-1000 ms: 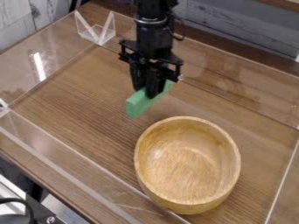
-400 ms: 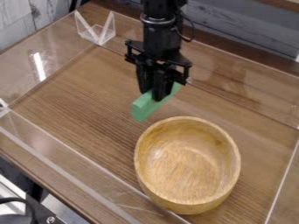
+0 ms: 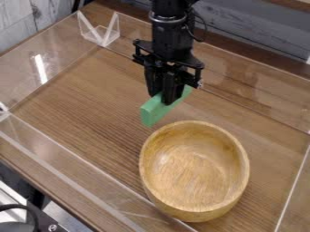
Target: Put the green block in the brown bowl
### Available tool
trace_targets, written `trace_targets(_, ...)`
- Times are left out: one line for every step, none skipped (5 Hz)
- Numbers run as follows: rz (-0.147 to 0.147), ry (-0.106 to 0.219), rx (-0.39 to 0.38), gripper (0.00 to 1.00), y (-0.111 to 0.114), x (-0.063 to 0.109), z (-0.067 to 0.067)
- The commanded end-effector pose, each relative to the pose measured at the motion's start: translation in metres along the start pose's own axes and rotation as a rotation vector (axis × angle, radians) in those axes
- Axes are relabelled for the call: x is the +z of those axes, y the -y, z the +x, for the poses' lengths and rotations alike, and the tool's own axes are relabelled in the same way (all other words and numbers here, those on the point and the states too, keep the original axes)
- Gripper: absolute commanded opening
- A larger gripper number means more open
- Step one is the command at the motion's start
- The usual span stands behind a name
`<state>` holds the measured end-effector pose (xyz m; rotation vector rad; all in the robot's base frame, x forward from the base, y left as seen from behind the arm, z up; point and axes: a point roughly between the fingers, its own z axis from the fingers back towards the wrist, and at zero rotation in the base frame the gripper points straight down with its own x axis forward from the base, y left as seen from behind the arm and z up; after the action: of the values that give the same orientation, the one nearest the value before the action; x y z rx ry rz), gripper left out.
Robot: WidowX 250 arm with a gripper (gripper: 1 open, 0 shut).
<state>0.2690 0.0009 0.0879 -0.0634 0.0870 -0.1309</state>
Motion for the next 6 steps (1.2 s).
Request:
trace_targets(0.010, 0.057, -0.020, 0.00, 0.011, 0.018, -0.005)
trace_targets(0.008, 0.053, -0.031, 0.00, 0.022, 0.018, -0.015)
trace_targets(0.004, 0.051, -0.035, 0.00, 0.034, 0.018, -0.024)
trace_targets(-0.001, 0.047, -0.039, 0.00, 0.044, 0.017, -0.032)
trace_targets(-0.004, 0.046, -0.034, 0.00, 0.050, 0.015, -0.037)
trace_targets(-0.009, 0.046, -0.029, 0.00, 0.053, 0.014, -0.040)
